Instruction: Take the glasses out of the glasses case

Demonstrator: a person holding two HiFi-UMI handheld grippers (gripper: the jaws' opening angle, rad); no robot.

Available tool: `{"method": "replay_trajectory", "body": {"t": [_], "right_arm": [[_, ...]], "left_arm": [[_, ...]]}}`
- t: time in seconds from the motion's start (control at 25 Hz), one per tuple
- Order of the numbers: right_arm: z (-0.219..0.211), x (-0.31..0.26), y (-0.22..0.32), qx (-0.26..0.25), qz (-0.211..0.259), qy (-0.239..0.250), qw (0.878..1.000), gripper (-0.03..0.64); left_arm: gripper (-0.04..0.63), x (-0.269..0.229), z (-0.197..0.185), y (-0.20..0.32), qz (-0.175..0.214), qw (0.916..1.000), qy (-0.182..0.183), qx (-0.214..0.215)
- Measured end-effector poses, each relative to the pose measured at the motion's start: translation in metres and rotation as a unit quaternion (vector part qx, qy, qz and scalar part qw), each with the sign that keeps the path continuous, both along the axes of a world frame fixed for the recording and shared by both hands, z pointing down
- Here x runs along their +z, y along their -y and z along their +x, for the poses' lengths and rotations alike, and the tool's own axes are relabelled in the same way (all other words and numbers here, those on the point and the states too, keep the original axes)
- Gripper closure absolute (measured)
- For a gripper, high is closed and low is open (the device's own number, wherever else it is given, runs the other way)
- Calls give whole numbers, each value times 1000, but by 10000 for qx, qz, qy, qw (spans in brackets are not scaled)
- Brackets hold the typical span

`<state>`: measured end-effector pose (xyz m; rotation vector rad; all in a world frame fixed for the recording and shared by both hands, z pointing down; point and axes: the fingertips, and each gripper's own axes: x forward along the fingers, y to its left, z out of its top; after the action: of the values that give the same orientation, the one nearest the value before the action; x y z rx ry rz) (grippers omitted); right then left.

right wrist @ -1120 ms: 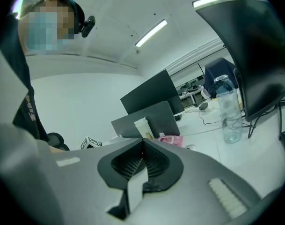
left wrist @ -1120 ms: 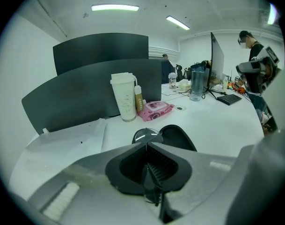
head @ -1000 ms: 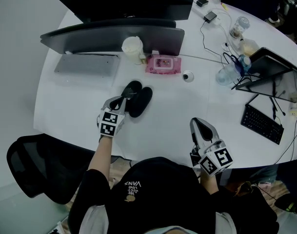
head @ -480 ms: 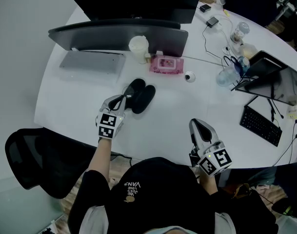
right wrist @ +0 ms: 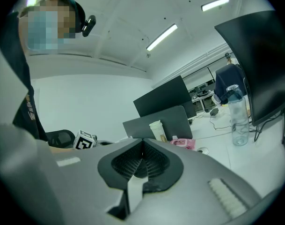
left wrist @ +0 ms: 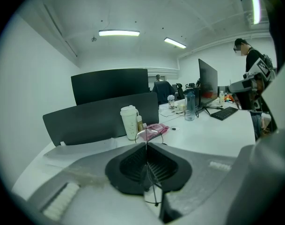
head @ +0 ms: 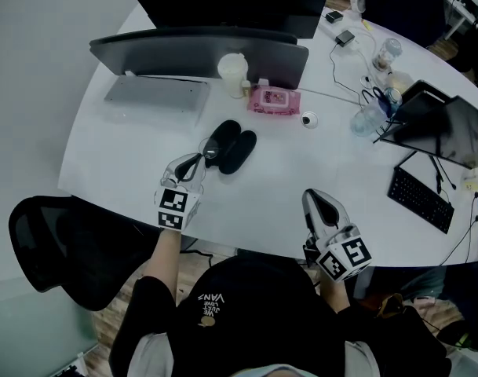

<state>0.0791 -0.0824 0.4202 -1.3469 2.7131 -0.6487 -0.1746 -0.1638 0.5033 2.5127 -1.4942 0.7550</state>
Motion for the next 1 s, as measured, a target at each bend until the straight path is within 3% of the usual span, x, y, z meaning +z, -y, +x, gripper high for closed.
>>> {"method": "replay_trajectory", "body": {"t": [0.52,1.0], "right_arm": [[-23,-10,-39,-35,175,-42,9998,615],[-32,-17,-72,-10,277,-113,9996,615]], "left_arm": [[586,-39,-15,-48,553,9981,-275,-6],[586,-57,-16,-90,708,9956,-619,40]]}}
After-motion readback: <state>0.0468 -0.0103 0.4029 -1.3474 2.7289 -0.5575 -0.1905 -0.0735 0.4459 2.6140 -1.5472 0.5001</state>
